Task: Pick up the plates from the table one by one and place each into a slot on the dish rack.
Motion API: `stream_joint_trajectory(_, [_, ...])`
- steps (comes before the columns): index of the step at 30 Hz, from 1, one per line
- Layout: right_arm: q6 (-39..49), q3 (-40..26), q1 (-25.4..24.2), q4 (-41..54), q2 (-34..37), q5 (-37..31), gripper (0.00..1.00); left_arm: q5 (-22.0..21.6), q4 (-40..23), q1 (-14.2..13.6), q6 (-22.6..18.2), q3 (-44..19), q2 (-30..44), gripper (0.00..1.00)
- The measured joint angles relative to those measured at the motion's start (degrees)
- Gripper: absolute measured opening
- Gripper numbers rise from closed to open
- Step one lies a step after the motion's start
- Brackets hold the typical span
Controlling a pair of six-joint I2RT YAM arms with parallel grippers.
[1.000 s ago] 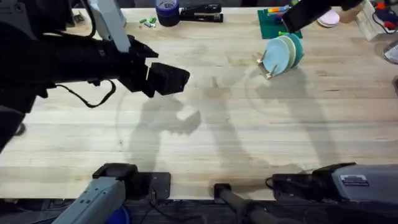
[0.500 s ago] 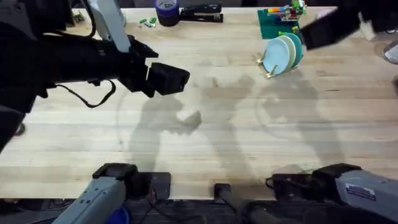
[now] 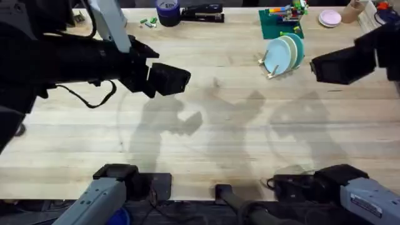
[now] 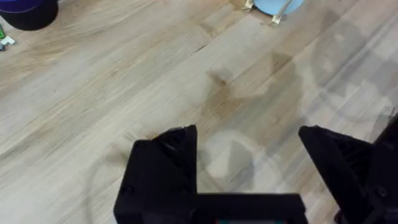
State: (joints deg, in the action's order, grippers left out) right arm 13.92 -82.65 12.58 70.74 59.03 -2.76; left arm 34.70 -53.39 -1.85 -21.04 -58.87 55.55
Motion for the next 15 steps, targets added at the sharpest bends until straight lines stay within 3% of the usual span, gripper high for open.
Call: stream_joint_trajectory(15, [-1.98,0.39,0.0,1.64,0.06,0.0,0.995,1.79,-2.68,0.0,0.27,0.0,0.0,0.995])
